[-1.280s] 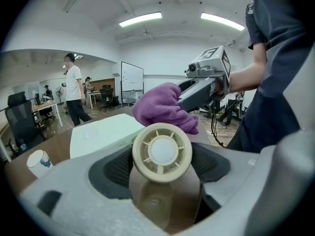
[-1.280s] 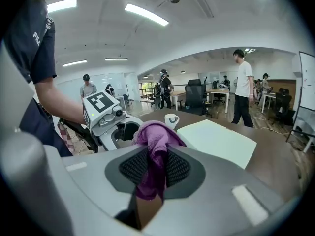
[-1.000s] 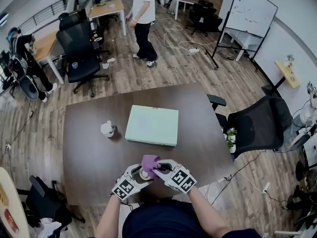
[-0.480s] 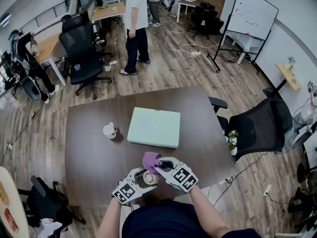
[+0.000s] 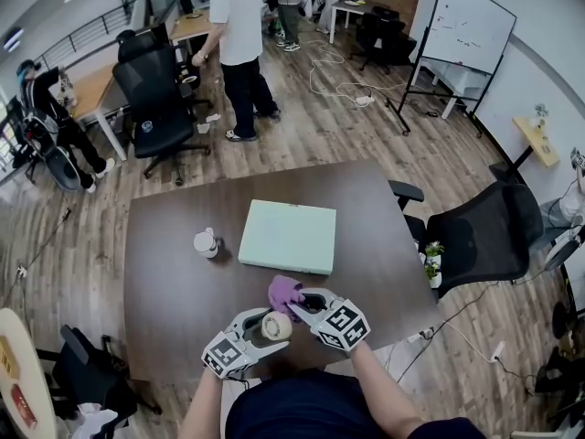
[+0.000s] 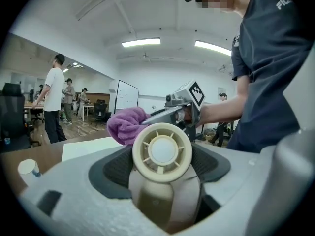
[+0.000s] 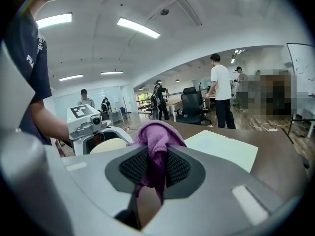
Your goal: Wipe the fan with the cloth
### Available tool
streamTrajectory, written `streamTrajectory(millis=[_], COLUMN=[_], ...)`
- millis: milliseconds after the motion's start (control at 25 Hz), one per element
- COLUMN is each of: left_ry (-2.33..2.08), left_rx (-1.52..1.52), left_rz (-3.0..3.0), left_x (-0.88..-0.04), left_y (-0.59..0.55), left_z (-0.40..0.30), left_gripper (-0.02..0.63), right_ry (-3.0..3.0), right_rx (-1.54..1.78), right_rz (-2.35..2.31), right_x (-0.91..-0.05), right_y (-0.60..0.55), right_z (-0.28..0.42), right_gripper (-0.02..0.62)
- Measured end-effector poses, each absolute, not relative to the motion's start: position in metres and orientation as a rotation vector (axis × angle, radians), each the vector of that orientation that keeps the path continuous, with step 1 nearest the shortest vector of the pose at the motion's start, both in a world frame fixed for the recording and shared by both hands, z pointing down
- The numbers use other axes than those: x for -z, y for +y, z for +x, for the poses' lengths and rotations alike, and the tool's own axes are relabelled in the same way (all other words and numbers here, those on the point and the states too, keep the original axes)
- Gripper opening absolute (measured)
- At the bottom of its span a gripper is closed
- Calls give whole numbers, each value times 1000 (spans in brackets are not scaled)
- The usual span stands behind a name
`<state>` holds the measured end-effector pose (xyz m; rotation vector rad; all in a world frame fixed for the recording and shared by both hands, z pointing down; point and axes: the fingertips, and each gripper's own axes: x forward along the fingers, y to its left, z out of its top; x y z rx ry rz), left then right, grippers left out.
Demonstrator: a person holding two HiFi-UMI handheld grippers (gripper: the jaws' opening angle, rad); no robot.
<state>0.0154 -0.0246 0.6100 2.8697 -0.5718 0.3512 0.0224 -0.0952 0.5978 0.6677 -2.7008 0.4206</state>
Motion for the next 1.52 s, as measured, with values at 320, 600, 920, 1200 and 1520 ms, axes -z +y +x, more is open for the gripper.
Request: streamTrajectory(millis=[320,600,920,1200,1520], left_ry=[-727,-804,-878,-873,-869], left_rx=[-113,115,416,564,772], left_rz=[2806,2734,2579,2497,2378], left_x=[-580,-554,-530,-514,-503], left_y=[-34,-43,-55,-54,-50], left_z=[4,-10,-35,-44,-59], left_gripper=[370,370,370,370,370], right_ry=[-2770,-2838,-2894,-2926,-2942], right_rx=[-542,-586,-605,-516,-372], right_rz=[707,721,711,680,680], right_x=[-581,-557,-535,-523,-507], right_y=[-94,-91,-85,-70,-58], right_z=[17,12,1,-2,-10], right_gripper=[86,86,86,86,86])
